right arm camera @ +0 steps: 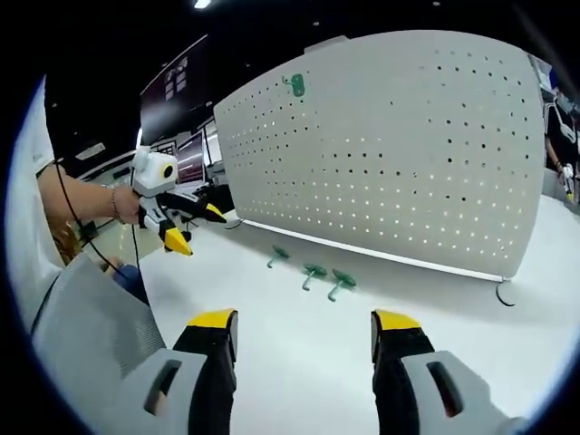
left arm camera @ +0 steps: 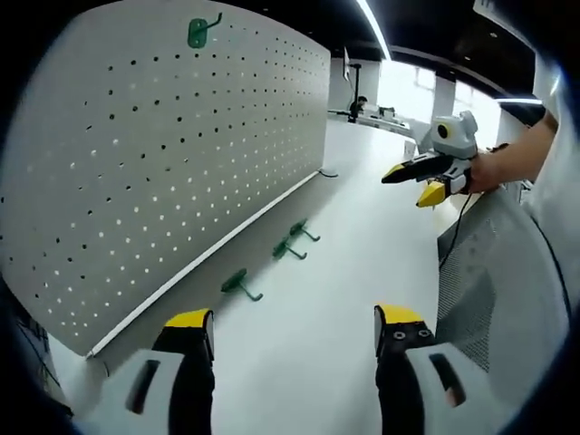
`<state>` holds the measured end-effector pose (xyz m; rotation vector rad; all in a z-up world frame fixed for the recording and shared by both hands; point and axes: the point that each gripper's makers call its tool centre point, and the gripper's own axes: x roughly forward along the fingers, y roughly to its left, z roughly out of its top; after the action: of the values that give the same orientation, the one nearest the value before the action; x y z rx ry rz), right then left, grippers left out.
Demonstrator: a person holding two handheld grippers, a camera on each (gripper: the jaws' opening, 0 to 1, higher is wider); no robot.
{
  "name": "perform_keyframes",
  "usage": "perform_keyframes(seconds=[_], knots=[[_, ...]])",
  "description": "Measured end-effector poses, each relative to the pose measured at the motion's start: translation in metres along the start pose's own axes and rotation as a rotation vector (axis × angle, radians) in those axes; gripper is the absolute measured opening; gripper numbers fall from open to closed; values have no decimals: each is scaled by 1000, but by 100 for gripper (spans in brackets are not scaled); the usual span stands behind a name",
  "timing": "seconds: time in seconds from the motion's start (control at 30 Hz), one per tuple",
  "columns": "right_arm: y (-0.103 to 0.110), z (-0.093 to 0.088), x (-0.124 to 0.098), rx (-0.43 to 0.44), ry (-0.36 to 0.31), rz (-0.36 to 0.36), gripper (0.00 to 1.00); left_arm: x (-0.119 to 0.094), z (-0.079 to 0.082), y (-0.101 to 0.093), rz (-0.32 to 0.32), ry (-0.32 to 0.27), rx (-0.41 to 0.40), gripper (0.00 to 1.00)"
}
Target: Insert the hook assembly into the mounting plate slot until the hook locks in place.
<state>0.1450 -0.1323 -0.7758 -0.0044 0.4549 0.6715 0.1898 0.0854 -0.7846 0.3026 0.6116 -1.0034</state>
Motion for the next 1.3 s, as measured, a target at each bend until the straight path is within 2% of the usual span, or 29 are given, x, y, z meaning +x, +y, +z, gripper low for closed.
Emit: perform_keyframes(seconds=[0.5,0.9,1.3], knots=[[0,-1,0,3,5,2,57,10,1,14,-39,82,104,74],[0,-2,0,6,10,0,57,18,-3,23,-62,133,156,75],[1,-4,0,9,22,5,57,26,-3,42,-82,181,201,75]])
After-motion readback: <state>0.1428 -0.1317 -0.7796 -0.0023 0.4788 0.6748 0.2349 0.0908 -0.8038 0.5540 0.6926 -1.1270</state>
